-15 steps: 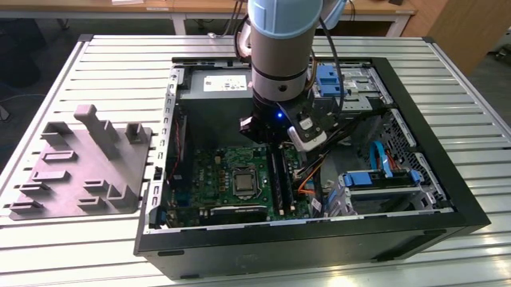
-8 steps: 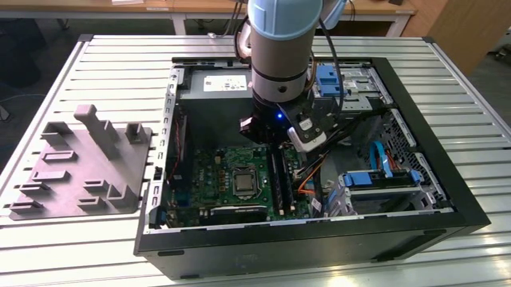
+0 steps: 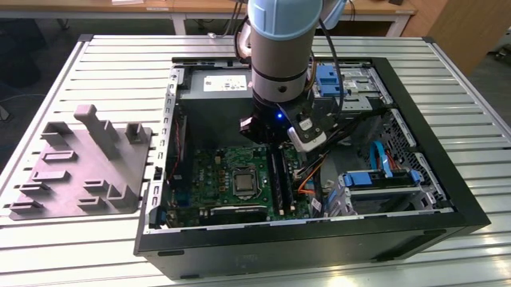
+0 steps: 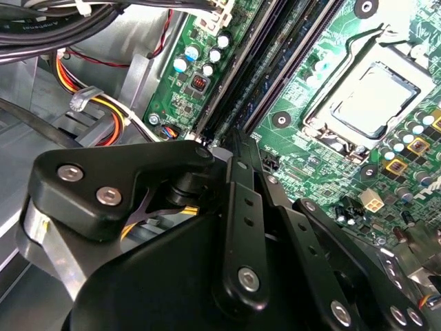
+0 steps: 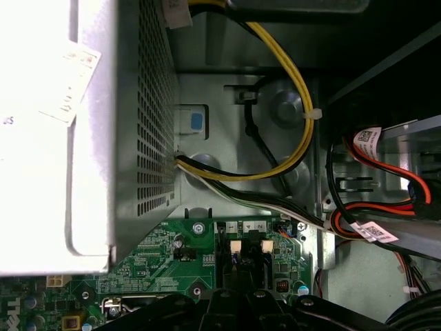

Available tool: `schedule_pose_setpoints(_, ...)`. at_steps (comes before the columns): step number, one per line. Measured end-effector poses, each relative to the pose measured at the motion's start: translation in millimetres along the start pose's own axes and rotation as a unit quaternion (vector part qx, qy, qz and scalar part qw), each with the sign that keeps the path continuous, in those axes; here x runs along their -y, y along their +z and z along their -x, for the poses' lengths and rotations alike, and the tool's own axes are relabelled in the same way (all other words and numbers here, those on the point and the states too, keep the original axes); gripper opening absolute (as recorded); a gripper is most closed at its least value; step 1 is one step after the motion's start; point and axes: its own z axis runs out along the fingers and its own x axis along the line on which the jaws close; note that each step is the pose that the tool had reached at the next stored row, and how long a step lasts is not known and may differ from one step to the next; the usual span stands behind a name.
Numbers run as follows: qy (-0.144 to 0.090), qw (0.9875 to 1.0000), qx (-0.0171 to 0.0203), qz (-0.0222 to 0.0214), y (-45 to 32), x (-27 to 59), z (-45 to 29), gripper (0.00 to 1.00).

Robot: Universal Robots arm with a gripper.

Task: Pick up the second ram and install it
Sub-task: 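Press down the second ram until it locks into place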

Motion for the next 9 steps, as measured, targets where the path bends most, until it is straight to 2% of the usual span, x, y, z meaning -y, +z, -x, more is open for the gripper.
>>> schedule_pose_setpoints(9, 0.000, 1.0000, 0.0001, -0.0003, 0.9, 0.2, -0.1, 0.10)
